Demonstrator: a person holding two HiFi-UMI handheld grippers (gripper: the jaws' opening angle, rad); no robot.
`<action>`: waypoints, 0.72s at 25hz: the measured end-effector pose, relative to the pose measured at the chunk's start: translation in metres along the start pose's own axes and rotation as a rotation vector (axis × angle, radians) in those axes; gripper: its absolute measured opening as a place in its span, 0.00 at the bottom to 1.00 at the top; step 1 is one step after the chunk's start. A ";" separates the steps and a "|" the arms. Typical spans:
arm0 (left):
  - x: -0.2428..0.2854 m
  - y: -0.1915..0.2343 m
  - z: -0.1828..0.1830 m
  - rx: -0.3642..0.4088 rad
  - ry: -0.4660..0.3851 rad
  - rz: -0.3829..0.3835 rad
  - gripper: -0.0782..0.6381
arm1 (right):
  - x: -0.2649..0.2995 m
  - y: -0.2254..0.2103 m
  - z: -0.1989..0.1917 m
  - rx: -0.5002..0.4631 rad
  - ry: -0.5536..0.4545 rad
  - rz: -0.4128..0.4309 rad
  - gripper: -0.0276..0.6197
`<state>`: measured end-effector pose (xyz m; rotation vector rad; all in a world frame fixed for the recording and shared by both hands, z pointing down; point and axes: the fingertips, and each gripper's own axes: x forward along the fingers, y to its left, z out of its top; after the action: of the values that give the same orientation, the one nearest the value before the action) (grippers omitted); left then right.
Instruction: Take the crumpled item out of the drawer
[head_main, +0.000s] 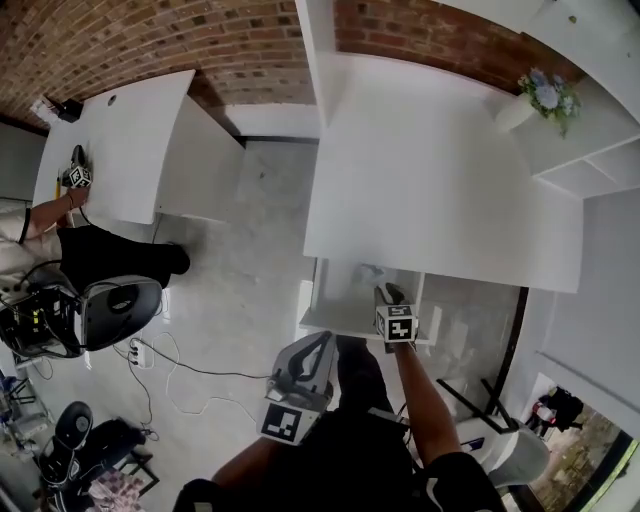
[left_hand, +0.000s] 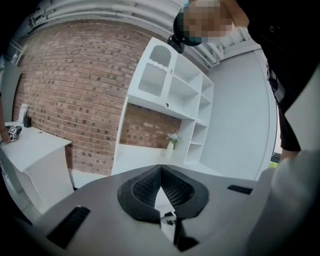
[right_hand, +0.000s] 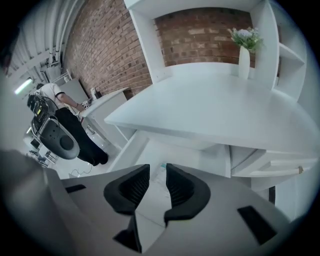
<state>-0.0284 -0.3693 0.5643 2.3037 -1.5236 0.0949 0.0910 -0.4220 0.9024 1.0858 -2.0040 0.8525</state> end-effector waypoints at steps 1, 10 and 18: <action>0.003 0.002 -0.002 -0.006 0.004 0.004 0.13 | 0.011 -0.003 -0.003 -0.005 0.018 -0.001 0.23; 0.019 0.022 -0.025 -0.031 0.056 0.052 0.13 | 0.093 -0.036 -0.043 -0.019 0.175 -0.011 0.37; 0.018 0.040 -0.044 -0.040 0.095 0.099 0.13 | 0.128 -0.057 -0.081 0.031 0.310 -0.027 0.37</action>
<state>-0.0504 -0.3835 0.6206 2.1611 -1.5770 0.1955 0.1099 -0.4355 1.0628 0.9317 -1.7202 0.9764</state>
